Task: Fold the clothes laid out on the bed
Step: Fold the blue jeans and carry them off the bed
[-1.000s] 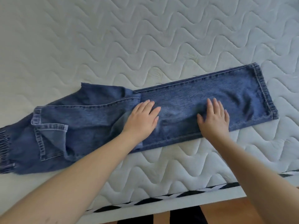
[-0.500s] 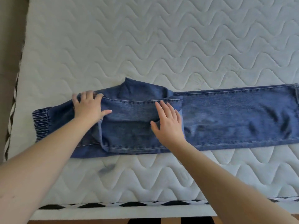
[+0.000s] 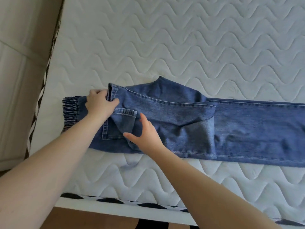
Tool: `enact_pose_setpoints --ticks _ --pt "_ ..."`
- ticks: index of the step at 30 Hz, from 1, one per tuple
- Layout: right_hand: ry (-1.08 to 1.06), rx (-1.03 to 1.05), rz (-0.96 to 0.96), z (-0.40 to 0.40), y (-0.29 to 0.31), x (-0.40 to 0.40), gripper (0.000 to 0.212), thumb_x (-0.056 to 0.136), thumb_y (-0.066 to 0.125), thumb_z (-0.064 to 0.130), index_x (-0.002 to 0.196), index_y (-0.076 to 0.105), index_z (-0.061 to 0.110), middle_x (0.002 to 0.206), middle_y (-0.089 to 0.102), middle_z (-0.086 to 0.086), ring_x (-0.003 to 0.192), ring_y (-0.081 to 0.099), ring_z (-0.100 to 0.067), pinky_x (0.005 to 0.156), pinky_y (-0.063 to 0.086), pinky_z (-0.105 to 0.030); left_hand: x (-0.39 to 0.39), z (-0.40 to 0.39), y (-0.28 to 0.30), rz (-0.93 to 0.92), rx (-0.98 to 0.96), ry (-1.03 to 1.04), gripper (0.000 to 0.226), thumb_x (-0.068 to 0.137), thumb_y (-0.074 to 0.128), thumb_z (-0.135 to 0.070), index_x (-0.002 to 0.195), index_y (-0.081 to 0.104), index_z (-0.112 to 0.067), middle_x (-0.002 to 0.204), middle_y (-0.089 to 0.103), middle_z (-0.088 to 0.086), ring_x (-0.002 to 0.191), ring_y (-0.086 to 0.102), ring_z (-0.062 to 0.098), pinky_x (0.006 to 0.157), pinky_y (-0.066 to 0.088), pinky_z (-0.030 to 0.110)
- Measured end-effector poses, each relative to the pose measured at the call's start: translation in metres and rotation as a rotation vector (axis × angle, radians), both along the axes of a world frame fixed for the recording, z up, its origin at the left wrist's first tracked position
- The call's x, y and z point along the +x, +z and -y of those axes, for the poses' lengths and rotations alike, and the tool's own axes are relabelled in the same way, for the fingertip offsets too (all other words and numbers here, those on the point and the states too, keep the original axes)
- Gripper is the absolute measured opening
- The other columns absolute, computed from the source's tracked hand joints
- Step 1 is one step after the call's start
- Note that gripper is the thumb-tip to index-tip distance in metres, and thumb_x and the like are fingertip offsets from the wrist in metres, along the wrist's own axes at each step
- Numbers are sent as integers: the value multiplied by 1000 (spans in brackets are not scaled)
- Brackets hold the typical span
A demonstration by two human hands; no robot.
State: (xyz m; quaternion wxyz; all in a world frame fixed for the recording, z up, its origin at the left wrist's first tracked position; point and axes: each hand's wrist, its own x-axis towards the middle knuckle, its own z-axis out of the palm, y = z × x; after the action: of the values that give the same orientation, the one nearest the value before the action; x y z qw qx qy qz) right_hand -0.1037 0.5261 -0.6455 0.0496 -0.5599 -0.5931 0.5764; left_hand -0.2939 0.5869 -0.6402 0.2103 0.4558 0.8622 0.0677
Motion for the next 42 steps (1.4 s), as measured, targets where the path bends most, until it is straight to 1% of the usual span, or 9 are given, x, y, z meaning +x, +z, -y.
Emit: enact_pose_setpoints --ticks 5,9,12,14,22,29,34,37,42 --pt "-424 -238 -196 -6 -1 -25 94 80 77 41 152 17 32 144 48 -1 126 51 -23 100 47 -39 19 -1 35 482 52 -115 8 83 64 -31 90 65 -33 84 70 -14 81 66 9 68 52 28" --pt "-692 -325 -402 -16 -4 -8 45 83 77 26 122 55 20 111 68 1 99 67 -17 79 55 -28 46 -16 57 809 24 -18 12 78 60 -28 86 68 -23 81 73 -3 78 72 19 61 59 37" --pt "-793 -243 -524 -17 -2 35 19 84 75 17 90 57 17 84 66 0 79 65 -14 74 55 -32 79 -29 62 920 28 56 11 86 59 -22 80 67 -20 69 68 -1 64 68 16 50 53 28" --pt "-837 -194 -534 -17 4 72 21 85 73 16 82 53 19 76 56 -1 76 56 -19 73 51 -41 111 -38 62 951 -9 89 12 84 60 -26 80 65 -16 69 64 3 62 65 16 53 52 27" --pt "-954 13 -447 -12 35 252 10 75 54 17 77 44 15 71 41 5 69 37 -11 62 30 -28 294 -67 66 1075 -166 -25 23 91 55 -23 70 56 -15 49 59 0 43 60 15 39 43 19" --pt "-1129 53 -451 -5 38 401 34 86 49 0 105 67 22 90 69 4 83 63 -9 73 54 -25 465 -87 60 1072 -274 -195 17 92 54 -22 77 57 -13 58 66 7 52 67 21 44 50 27" --pt "-1150 109 -281 5 24 496 18 95 56 13 98 71 22 93 72 -9 90 65 -29 89 53 -42 570 -102 35 964 -284 -308 21 94 54 -28 85 60 -11 71 68 11 56 70 20 46 54 30" --pt "-1238 147 -220 11 14 543 26 96 58 15 90 72 36 91 74 4 90 67 -16 82 54 -29 628 -108 18 896 -320 -400 22 95 53 -31 86 59 -12 76 68 10 54 70 18 42 51 28" --pt "-1278 121 -57 18 -7 602 23 94 58 18 81 69 32 82 68 0 83 63 -20 77 53 -43 709 -114 -7 721 -348 -544 22 94 54 -30 81 56 -13 89 68 14 63 71 24 44 54 31"
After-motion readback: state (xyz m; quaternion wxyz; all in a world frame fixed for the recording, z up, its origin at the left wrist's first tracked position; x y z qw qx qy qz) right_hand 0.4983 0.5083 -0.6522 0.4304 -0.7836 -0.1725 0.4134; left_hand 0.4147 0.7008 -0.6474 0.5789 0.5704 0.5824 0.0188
